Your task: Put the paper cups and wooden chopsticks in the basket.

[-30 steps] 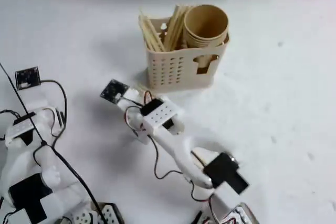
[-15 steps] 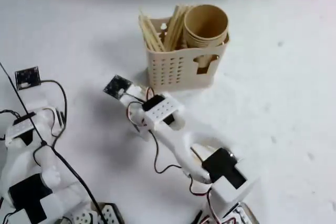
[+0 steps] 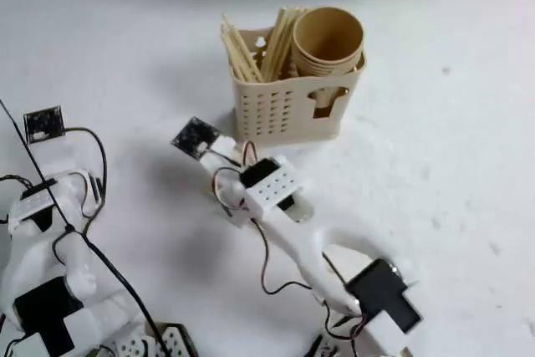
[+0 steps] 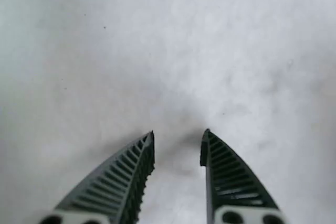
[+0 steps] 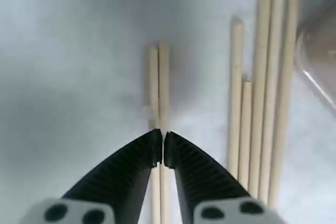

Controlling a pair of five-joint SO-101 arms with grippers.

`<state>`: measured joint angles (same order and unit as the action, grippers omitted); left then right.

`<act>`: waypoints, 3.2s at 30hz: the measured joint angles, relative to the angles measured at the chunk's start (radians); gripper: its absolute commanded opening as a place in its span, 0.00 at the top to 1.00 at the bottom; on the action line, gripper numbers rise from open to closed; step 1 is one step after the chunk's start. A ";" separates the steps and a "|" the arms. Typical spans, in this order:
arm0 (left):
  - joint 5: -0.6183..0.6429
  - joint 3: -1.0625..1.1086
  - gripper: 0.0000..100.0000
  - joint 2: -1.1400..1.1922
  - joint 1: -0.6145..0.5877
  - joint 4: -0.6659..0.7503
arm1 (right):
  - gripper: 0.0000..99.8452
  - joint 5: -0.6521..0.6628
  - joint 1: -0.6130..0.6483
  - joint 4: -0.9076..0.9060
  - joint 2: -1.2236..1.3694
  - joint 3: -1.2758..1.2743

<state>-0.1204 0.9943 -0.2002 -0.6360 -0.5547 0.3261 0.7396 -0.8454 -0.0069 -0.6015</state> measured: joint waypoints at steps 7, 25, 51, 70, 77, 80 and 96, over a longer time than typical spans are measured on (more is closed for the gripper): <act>0.000 0.000 0.84 0.000 0.000 0.000 | 0.90 0.000 -0.008 0.006 0.109 0.038; 0.000 0.000 0.84 0.000 0.000 0.000 | 0.98 -0.008 -0.051 -0.098 -0.055 0.061; 0.000 0.000 0.84 0.000 0.000 0.000 | 0.98 -0.011 -0.230 0.216 -0.141 1.162; 0.000 0.000 0.84 0.000 0.000 0.000 | 0.88 -0.146 -0.229 0.170 -0.021 1.235; 0.000 0.000 0.84 0.000 0.000 0.000 | 0.88 -0.146 -0.229 0.068 -0.021 1.246; 0.000 0.000 0.84 0.000 0.000 0.000 | 0.88 -0.146 -0.229 -0.106 -0.021 1.249; 0.000 0.000 0.84 0.000 0.000 0.000 | 0.97 -0.080 -0.204 -0.859 -0.095 1.111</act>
<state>-0.1204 0.9943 -0.2002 -0.6360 -0.5547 0.2463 0.5355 -1.7047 -0.1020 0.5094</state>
